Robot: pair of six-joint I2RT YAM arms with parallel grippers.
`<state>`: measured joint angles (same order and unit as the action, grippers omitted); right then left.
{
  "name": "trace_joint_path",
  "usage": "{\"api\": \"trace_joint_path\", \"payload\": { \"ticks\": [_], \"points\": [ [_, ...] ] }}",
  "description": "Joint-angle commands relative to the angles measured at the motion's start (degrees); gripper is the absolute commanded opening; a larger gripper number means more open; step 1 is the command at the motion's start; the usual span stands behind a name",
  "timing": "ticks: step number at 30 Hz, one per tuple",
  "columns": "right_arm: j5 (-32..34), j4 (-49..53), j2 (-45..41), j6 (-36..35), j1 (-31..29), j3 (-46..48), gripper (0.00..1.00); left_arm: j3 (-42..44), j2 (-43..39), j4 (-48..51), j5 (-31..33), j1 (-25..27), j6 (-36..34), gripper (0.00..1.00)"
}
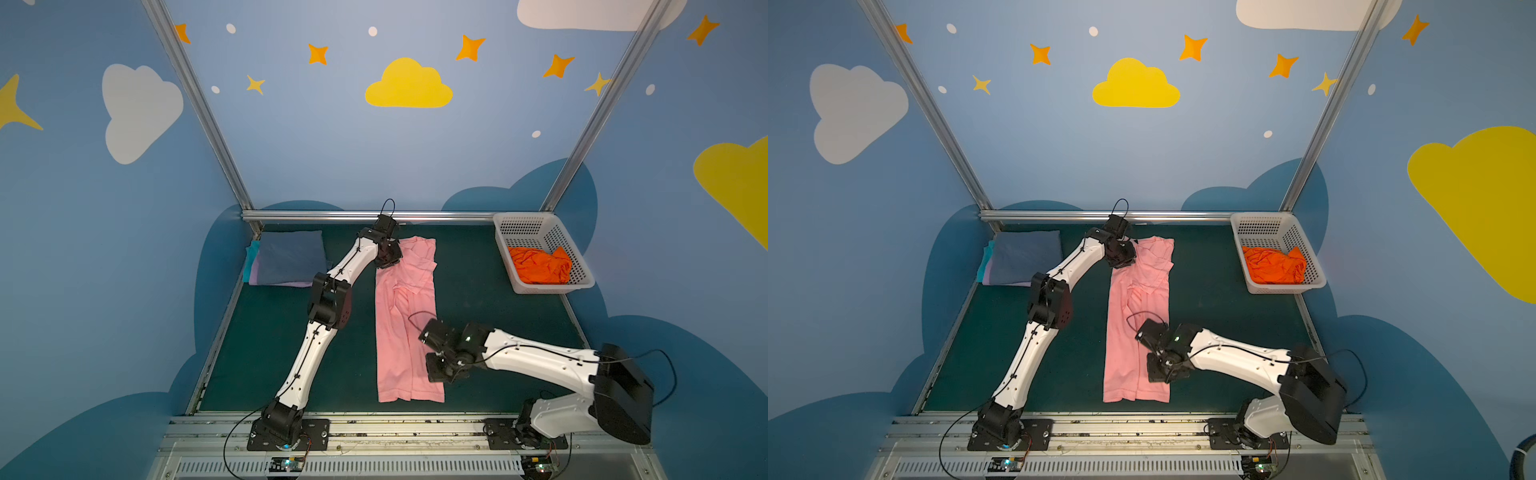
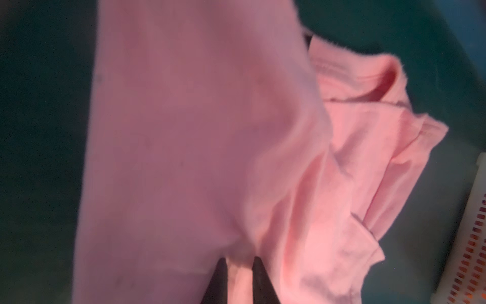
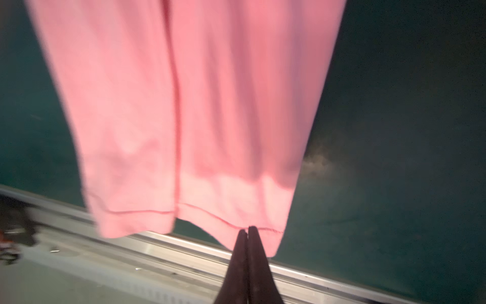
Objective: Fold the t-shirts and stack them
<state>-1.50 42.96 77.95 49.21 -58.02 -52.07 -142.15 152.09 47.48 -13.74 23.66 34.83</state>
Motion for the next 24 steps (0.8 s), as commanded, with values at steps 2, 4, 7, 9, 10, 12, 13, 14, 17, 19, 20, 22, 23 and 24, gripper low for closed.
{"api": "trace_joint_path", "payload": {
  "ticks": [2, 4, 7, 9, 10, 12, 13, 14, 17, 19, 20, 22, 23, 24],
  "points": [
    [2.8, -5.3, -1.0, -7.6, 3.8, -5.3, 0.04, 6.6, -12.8, 0.7, -1.9, 0.8, -0.7, 0.31],
    [3.6, -10.6, 0.9, -9.4, 5.6, -6.6, 0.08, 10.6, -18.5, 0.3, -2.3, 0.8, -0.6, 0.32],
    [2.9, -18.6, 5.2, -11.3, 8.5, -7.9, 0.13, 18.6, -26.5, -1.1, -1.8, 0.6, -0.1, 0.33],
    [1.6, -21.9, 9.8, -12.0, 10.1, -10.1, 0.17, 25.5, -32.2, -2.9, -0.4, 0.3, 0.7, 0.33],
    [0.8, -22.4, 12.7, -12.5, 10.9, -11.9, 0.20, 29.6, -35.0, -3.9, 0.5, 0.0, 1.1, 0.34],
    [-1.3, -20.4, 18.4, -14.0, 12.1, -17.5, 0.29, 37.8, -39.6, -5.9, 3.2, -0.5, 2.5, 0.33],
    [-2.7, -18.3, 21.6, -15.0, 12.9, -21.3, 0.32, 42.1, -41.7, -7.1, 3.6, -0.9, 3.1, 0.33],
    [-3.9, -15.9, 24.5, -14.9, 13.6, -24.7, 0.35, 45.5, -43.0, -8.0, 3.6, -1.2, 3.6, 0.32],
    [-9.6, -10.7, 34.0, -16.2, 16.1, -35.0, 0.39, 54.8, -46.3, -10.0, 3.1, -2.5, 5.1, 0.28],
    [-11.8, -10.4, 38.8, -16.3, 17.1, -38.9, 0.40, 59.8, -48.3, -11.5, 2.8, -3.1, 5.7, 0.27],
    [-12.3, -10.9, 40.6, -16.2, 17.5, -39.9, 0.40, 62.1, -49.3, -12.2, 2.6, -3.4, 5.9, 0.27],
    [-12.8, -11.8, 43.0, -15.9, 18.0, -41.4, 0.40, 65.7, -51.0, -13.1, 2.7, -3.7, 6.0, 0.27],
    [-13.0, -11.8, 44.2, -15.7, 18.3, -42.3, 0.40, 67.0, -51.7, -13.2, 2.8, -3.9, 5.9, 0.27],
    [-12.9, -11.5, 45.2, -15.4, 18.4, -42.9, 0.39, 68.1, -52.2, -13.0, 3.0, -4.2, 5.8, 0.27]
  ]
}}
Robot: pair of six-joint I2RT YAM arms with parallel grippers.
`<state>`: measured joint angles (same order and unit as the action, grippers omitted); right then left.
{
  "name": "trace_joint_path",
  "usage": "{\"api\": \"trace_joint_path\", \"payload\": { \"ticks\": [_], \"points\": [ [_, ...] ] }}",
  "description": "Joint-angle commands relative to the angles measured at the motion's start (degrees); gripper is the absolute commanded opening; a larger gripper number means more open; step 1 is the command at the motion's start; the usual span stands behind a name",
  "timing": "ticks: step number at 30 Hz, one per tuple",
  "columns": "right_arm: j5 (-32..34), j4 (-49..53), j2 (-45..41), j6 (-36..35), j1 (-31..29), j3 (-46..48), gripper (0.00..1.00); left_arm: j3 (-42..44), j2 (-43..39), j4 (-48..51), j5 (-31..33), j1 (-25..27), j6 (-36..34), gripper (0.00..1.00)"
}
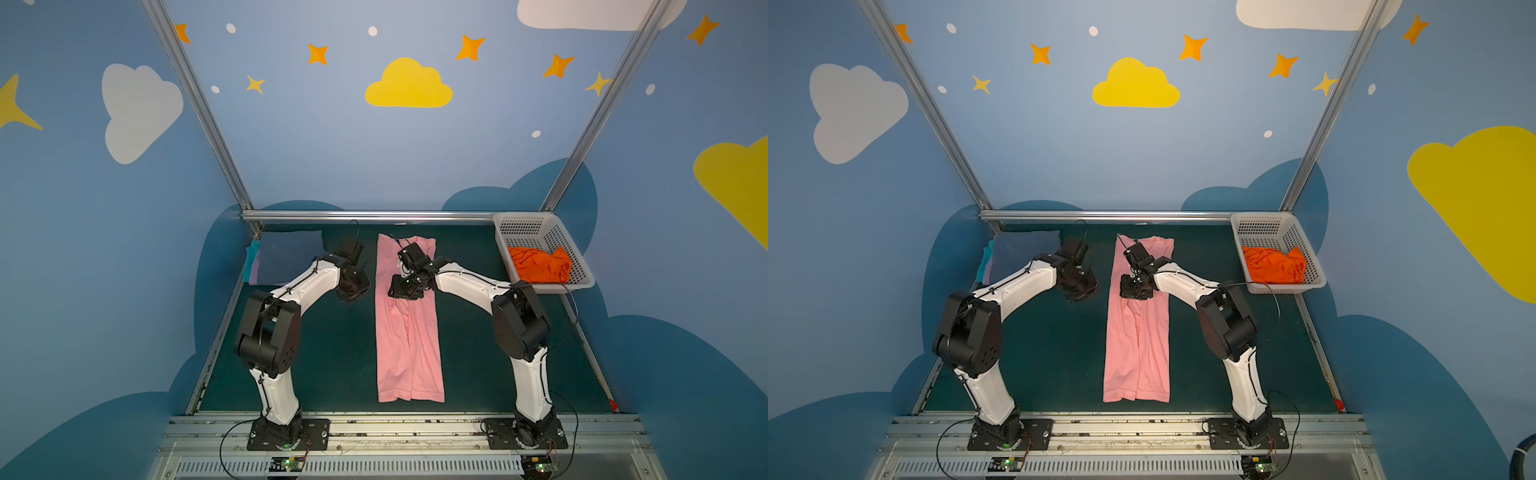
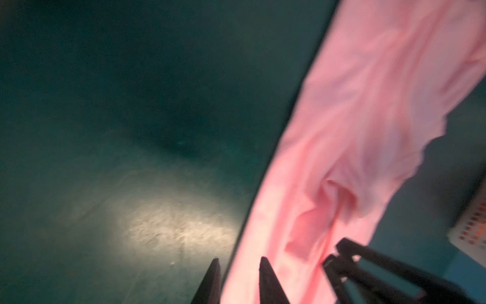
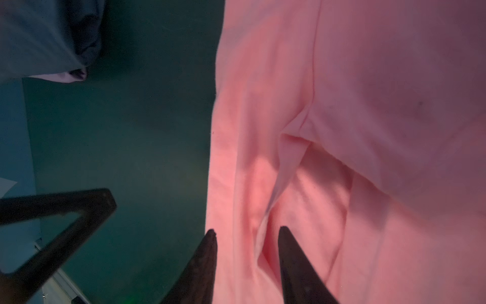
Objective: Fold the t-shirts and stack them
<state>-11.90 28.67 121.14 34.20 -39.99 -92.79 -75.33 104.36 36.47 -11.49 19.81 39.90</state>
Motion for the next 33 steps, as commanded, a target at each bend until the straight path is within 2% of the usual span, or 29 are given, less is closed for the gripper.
{"api": "trace_joint_path", "payload": {
  "ticks": [1, 4, 7, 8, 19, 22, 24, 25, 31, 33],
  "points": [
    [-2.5, 2.8, 2.6, -0.1, 0.6, -2.4, 0.38, 1.9, -4.7, -1.7, 0.8, -0.6, 0.6, 0.27],
    [-2.7, 2.1, 3.2, 0.8, 1.3, -1.5, 0.29, 3.1, -5.0, -1.1, 0.8, -1.0, -0.1, 0.27],
    [-2.5, 1.6, 2.9, 0.9, 1.7, -0.3, 0.02, 3.7, -4.8, -1.0, 0.4, -1.0, -0.5, 0.27],
    [-2.2, 1.6, 2.7, 0.9, 2.0, 0.0, 0.00, 4.0, -4.9, -1.0, 0.1, -1.0, -0.5, 0.27],
    [1.4, 2.4, 0.6, -0.8, 3.6, 3.8, 0.02, 7.2, -5.5, -1.8, -0.3, -0.9, -0.6, 0.27],
    [0.9, 1.4, 0.1, -1.8, 3.6, 4.7, 0.11, 9.4, -7.5, -1.2, -0.2, -0.7, -0.7, 0.27],
    [0.6, 1.3, -1.0, -2.4, 3.6, 5.1, 0.22, 11.3, -9.8, -0.1, -0.2, -0.2, -0.7, 0.28],
    [0.5, 1.3, -1.9, -2.6, 3.6, 5.3, 0.23, 12.2, -11.2, 0.4, 0.1, 0.2, -0.5, 0.28],
    [0.9, 1.5, -14.1, -2.2, 2.6, 12.9, 0.28, 21.2, -23.0, 3.6, 3.3, 6.5, 2.9, 0.34],
    [2.8, 2.4, -21.0, -1.1, 1.4, 18.7, 0.29, 25.7, -27.9, 3.3, 3.9, 10.6, 6.1, 0.43]
  ]
}}
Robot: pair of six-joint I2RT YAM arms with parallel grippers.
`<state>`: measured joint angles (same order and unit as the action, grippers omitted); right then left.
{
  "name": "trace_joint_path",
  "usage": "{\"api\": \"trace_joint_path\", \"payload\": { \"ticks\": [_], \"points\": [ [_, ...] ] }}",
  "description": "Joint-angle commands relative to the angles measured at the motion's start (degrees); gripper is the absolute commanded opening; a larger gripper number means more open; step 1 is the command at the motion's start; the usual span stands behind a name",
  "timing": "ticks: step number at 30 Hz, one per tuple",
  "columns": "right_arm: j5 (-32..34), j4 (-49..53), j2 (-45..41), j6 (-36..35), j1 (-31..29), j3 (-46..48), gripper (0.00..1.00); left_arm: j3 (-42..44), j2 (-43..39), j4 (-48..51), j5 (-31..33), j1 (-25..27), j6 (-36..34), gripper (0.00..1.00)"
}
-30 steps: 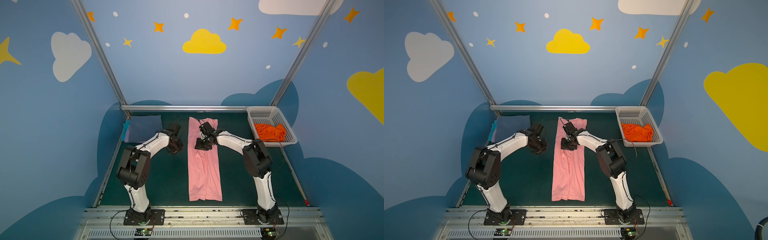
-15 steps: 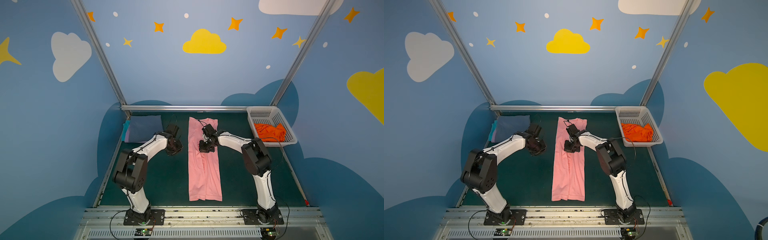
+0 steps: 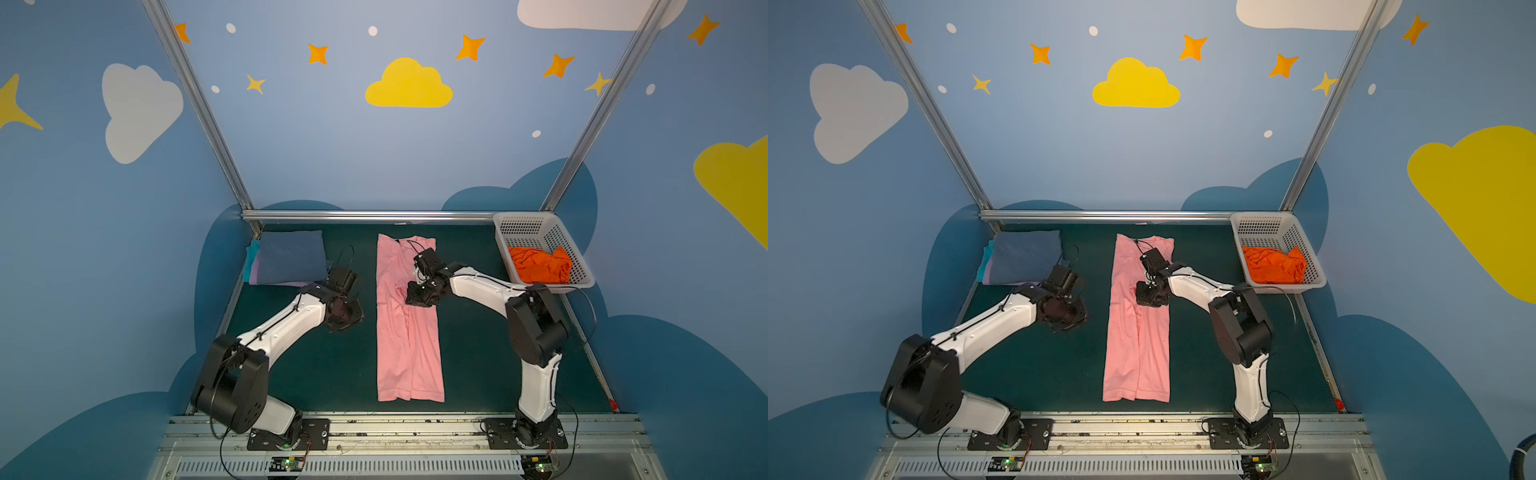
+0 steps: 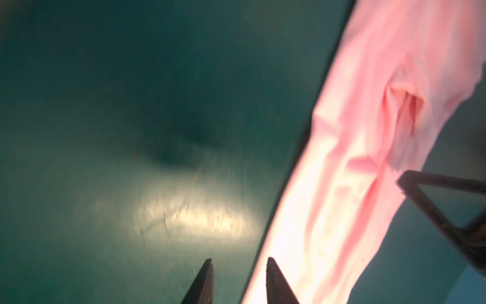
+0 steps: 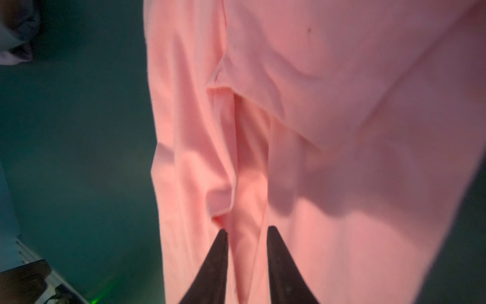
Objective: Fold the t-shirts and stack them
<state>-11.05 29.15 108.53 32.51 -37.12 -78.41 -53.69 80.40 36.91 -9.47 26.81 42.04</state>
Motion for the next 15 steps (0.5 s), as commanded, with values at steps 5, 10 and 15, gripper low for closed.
{"api": "trace_joint_path", "payload": {
  "ticks": [5, 10, 15],
  "points": [
    [5.2, 5.5, -24.2, 6.2, -5.0, 19.4, 0.39, 13.7, -11.9, -2.5, 2.2, 17.1, 14.5, 0.58],
    [4.3, 8.4, -34.8, 14.3, -10.8, 32.7, 0.48, 17.4, -12.3, -5.8, 5.6, 28.2, 21.5, 0.69],
    [3.0, 7.7, -40.6, 24.1, -18.8, 42.9, 0.57, 18.2, -6.1, -11.3, 4.8, 35.2, 24.6, 0.73]
  ]
}}
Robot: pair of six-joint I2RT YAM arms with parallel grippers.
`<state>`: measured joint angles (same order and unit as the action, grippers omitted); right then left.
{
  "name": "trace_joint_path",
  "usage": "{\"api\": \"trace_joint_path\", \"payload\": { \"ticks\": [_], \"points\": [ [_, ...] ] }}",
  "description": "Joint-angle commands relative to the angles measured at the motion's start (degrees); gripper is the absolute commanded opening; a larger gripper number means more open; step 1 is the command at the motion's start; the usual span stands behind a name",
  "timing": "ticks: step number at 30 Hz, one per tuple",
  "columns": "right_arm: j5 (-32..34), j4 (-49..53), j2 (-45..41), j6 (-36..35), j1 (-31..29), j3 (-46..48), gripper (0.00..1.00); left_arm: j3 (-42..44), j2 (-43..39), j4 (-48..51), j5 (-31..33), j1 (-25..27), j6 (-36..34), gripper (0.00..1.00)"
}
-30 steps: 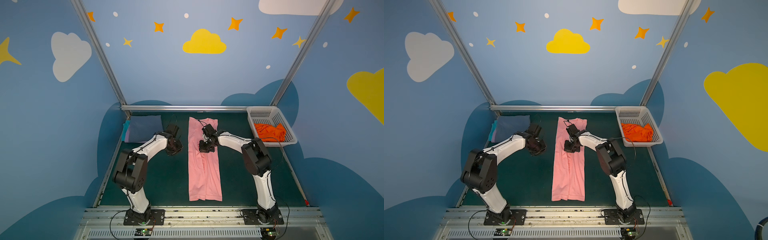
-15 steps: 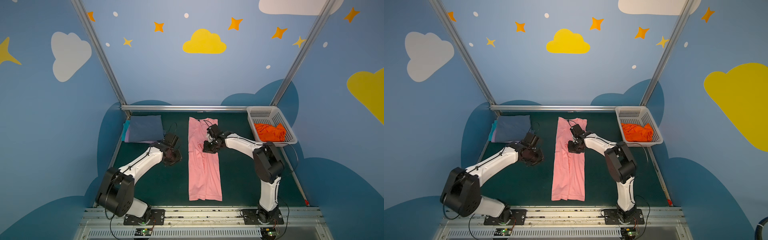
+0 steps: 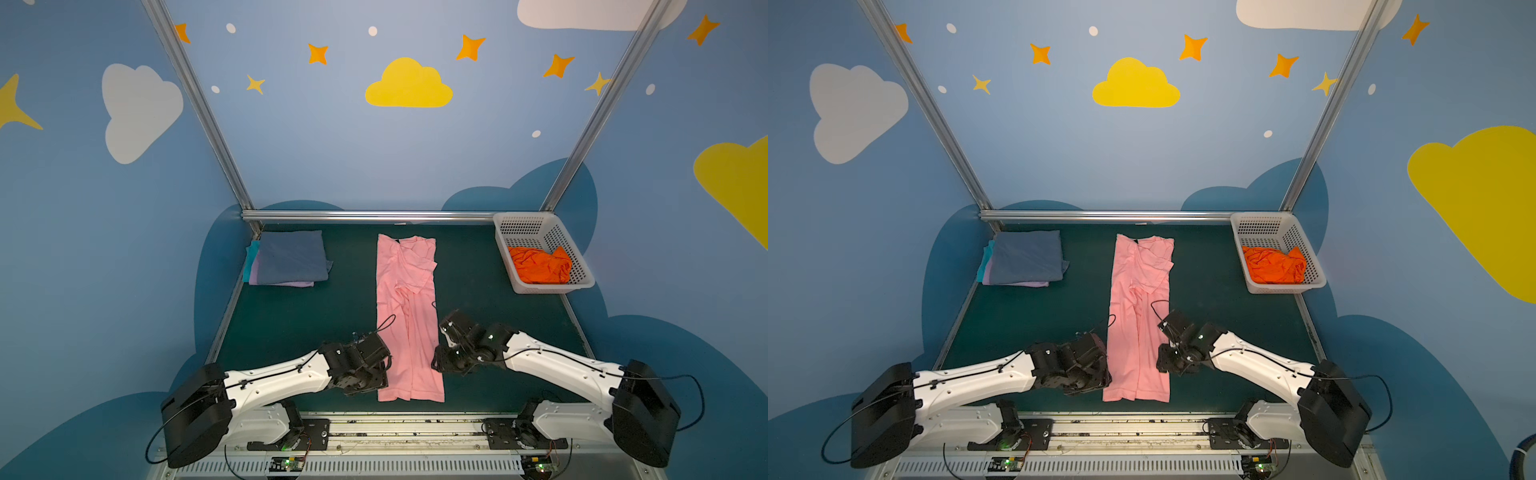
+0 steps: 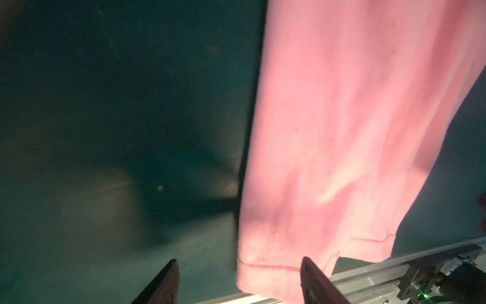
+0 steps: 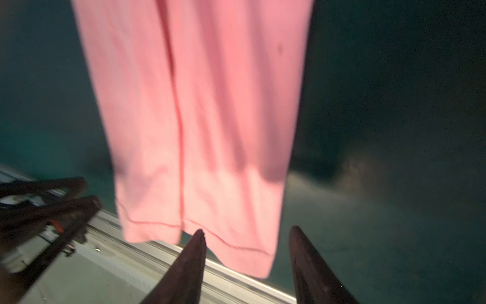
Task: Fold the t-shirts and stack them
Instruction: 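Grasp the shirt's near hem corners with both grippers, then lift the hem with both grippers and fold it toward the collar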
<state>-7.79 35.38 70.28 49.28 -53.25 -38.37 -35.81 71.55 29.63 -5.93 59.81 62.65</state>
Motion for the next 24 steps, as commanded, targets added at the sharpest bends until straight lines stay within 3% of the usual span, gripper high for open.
{"api": "trace_joint_path", "payload": {
  "ticks": [1, 3, 6, 11, 14, 20, 24],
  "points": [
    [0.1, 1.3, -3.1, 9.1, -4.3, 4.0, 0.59, 0.3, 4.4, -4.8, 1.2, 3.2, 4.3, 0.73],
    [1.3, 0.5, -3.8, 11.7, -7.3, 5.6, 0.66, 0.3, 7.6, -6.2, 0.9, 4.8, 4.7, 0.73],
    [2.0, -2.1, -2.6, 14.2, -9.9, 7.2, 0.67, 0.5, 11.8, -7.9, 0.0, 6.5, 5.3, 0.67],
    [3.7, -7.4, 2.1, 16.8, -12.5, 8.3, 0.67, 0.4, 13.9, -5.9, 0.1, 7.6, 6.0, 0.41],
    [4.6, -8.7, 2.4, 17.6, -12.9, 8.7, 0.53, 0.9, 11.9, -4.6, 1.2, 7.8, 6.5, 0.26],
    [5.8, -6.7, -6.7, 20.2, -12.9, 11.5, 0.02, 0.3, 8.9, -1.4, 3.2, 7.8, 6.9, 0.08],
    [8.3, -1.6, -14.6, 21.2, -12.3, 11.5, 0.00, -3.4, 7.7, 5.7, 5.8, 7.0, 5.0, 0.04]
  ]
}}
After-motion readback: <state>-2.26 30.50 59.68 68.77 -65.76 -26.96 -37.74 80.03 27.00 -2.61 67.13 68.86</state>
